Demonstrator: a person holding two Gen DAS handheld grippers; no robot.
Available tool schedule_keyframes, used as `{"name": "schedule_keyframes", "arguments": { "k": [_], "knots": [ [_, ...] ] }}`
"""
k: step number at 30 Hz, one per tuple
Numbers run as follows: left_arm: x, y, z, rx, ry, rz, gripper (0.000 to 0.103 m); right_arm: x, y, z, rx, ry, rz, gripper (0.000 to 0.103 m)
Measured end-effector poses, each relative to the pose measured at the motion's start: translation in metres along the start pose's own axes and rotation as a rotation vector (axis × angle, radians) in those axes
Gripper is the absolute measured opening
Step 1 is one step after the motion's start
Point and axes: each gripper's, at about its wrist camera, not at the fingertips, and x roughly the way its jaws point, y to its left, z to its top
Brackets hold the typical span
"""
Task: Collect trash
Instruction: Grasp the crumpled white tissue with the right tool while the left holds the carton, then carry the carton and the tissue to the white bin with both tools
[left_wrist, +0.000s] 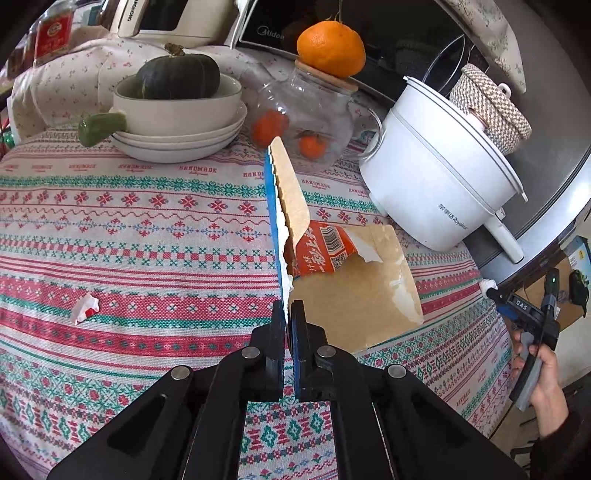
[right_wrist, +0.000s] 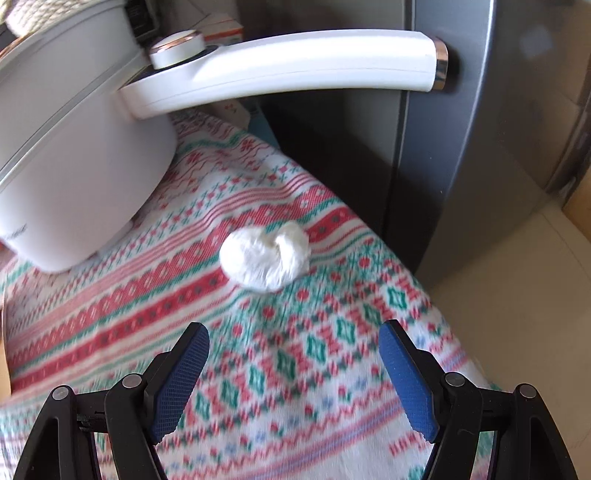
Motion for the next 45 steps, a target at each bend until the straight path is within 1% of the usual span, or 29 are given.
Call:
{"name": "schedule_keyframes", "arguments": {
  "k": [5, 6, 8, 9, 10, 11, 12, 13, 15, 20, 26, 31, 36, 41, 45],
  "knots": [
    [-0.008, 0.006, -0.003, 0.0, 0.003, 0.002, 0.001, 0.02, -0.002, 0.016, 0.02, -0.016, -0.012, 0.079],
    [-0.009, 0.006, -0.003, 0.0, 0.004, 0.0, 0.001, 0.023, 0.0, 0.018, 0.012, -0.018, -0.013, 0.078],
    [-0.011, 0.004, -0.004, 0.003, 0.001, -0.001, 0.001, 0.03, 0.005, 0.022, -0.009, -0.028, -0.016, 0.074],
    [-0.013, 0.003, -0.004, 0.005, -0.001, -0.004, 0.0, 0.033, 0.007, 0.022, -0.022, -0.033, -0.012, 0.067],
    [-0.015, 0.002, -0.005, 0.008, -0.003, -0.008, 0.0, 0.035, 0.009, 0.023, -0.034, -0.035, -0.006, 0.055],
    [-0.017, -0.001, -0.004, 0.01, -0.005, -0.014, 0.0, 0.037, 0.012, 0.023, -0.045, -0.037, 0.001, 0.053],
    [-0.019, -0.003, -0.005, 0.014, -0.005, -0.021, 0.0, 0.036, 0.014, 0.023, -0.06, -0.05, -0.014, 0.042],
    [-0.022, -0.006, -0.006, 0.02, -0.005, -0.027, 0.0, 0.034, 0.016, 0.022, -0.077, -0.063, -0.009, 0.034],
    [-0.028, -0.013, -0.009, 0.038, -0.004, -0.036, 0.0, 0.03, 0.017, 0.022, -0.092, -0.07, 0.01, 0.033],
    [-0.051, -0.032, -0.021, 0.076, -0.009, -0.056, 0.0, 0.004, 0.016, 0.014, -0.123, -0.095, 0.015, 0.031],
    [-0.093, -0.05, -0.04, 0.093, -0.04, -0.105, 0.0, -0.044, 0.013, -0.007, -0.154, -0.116, 0.016, 0.031],
    [-0.126, -0.066, -0.065, 0.137, -0.047, -0.129, 0.0, -0.089, 0.012, -0.027, -0.183, -0.131, 0.026, 0.031],
    [-0.15, -0.081, -0.09, 0.177, -0.051, -0.153, 0.0, -0.137, 0.009, -0.052, -0.209, -0.156, 0.048, 0.031],
    [-0.168, -0.094, -0.119, 0.201, -0.044, -0.193, 0.0, -0.172, 0.009, -0.074, -0.237, -0.169, 0.058, 0.031],
    [-0.172, -0.105, -0.14, 0.227, -0.026, -0.223, 0.0, -0.197, 0.006, -0.095, -0.247, -0.166, 0.073, 0.031]
  ]
}}
